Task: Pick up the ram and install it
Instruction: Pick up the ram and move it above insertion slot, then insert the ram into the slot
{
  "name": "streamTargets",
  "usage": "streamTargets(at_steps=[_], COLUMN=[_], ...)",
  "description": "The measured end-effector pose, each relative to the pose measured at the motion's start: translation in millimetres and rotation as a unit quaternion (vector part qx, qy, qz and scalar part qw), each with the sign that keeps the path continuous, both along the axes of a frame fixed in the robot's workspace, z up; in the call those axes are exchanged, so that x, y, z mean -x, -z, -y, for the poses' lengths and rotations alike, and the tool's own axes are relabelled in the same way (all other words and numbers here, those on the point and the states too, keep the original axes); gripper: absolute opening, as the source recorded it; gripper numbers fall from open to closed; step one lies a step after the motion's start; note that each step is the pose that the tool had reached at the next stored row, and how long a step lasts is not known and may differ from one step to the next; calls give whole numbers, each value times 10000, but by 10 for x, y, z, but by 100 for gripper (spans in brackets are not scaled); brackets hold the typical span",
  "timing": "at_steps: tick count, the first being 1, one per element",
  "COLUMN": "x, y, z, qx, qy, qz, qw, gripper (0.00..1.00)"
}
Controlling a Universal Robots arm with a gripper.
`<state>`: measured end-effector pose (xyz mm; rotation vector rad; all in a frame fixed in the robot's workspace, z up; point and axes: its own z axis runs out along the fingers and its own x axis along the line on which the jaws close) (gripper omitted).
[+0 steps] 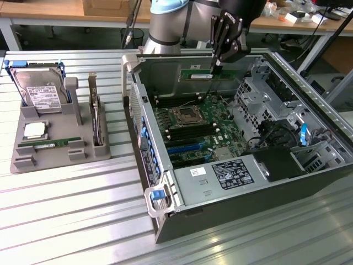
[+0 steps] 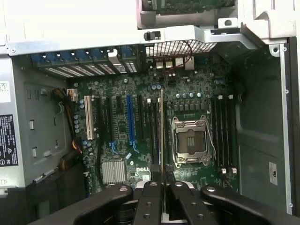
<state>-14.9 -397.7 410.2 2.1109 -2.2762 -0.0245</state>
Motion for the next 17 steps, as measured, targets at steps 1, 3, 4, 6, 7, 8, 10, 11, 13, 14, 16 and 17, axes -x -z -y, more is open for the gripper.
streamTargets(at_steps=[1, 3, 4, 6, 7, 8, 10, 11, 13, 14, 16, 17], x=[-31, -71, -103, -148, -154, -156, -159, -159, -159, -159, -159, -159], y=[0, 1, 1, 1, 1, 1, 1, 1, 1, 1, 1, 1], z=[0, 0, 0, 0, 0, 0, 0, 0, 0, 0, 0, 0], qx=[0, 0, 0, 0, 0, 0, 0, 0, 0, 0, 0, 0], qy=[0, 1, 0, 0, 0, 1, 0, 1, 0, 0, 0, 0], qz=[0, 0, 0, 0, 0, 0, 0, 0, 0, 0, 0, 0], qw=[10000, 10000, 10000, 10000, 10000, 10000, 10000, 10000, 10000, 10000, 10000, 10000], gripper=[13, 13, 13, 13, 13, 13, 13, 13, 13, 13, 13, 13])
